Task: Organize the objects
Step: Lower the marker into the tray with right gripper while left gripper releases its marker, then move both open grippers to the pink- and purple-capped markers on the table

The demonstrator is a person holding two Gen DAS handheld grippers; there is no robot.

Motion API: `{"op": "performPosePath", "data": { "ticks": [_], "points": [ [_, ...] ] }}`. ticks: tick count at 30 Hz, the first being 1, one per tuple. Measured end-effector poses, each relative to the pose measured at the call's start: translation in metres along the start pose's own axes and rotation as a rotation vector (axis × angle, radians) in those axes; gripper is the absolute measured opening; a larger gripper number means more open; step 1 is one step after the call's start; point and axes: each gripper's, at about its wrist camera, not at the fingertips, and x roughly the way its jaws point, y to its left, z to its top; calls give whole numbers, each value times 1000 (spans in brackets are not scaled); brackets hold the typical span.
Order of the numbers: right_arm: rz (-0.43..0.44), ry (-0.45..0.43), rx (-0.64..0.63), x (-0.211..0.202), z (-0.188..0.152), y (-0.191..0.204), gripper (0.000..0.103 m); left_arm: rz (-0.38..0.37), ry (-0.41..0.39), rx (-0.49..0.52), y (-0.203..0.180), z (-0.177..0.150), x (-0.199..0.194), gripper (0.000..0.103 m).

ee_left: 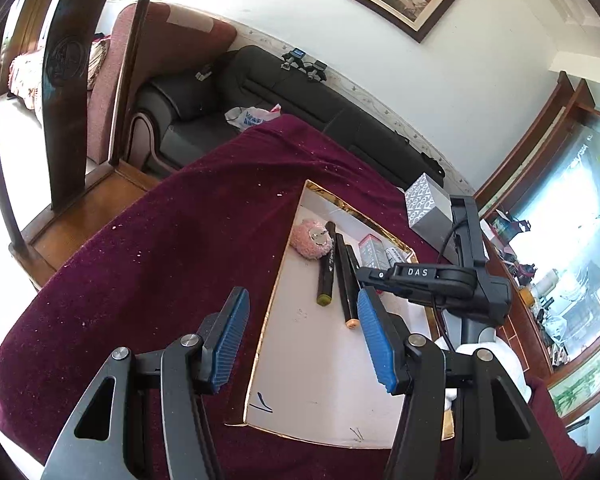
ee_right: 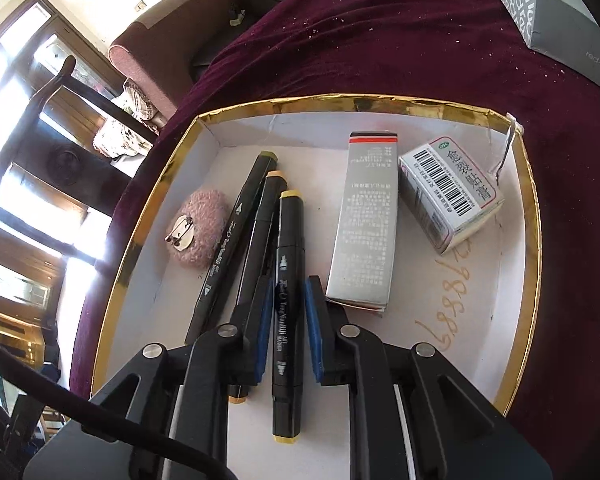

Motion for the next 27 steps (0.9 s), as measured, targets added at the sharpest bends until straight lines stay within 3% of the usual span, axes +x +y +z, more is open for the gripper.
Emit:
{"op": "performPosePath", "data": {
  "ticks": [13, 18, 23, 27],
  "points": [
    [44, -32, 17, -18, -6, 0, 17, 5, 1, 9, -11, -5, -5, 51],
    [62, -87, 31, -48, -11, -9, 18, 6, -1, 25, -20, -7, -11, 51],
    [32, -192, 68, -105, -23, -38, 44, 10, -8, 52, -34, -9, -15, 51],
    [-32, -265, 86, -152, -36, -70, 47, 9, 0, 102, -56, -12, -15, 51]
  ]
}}
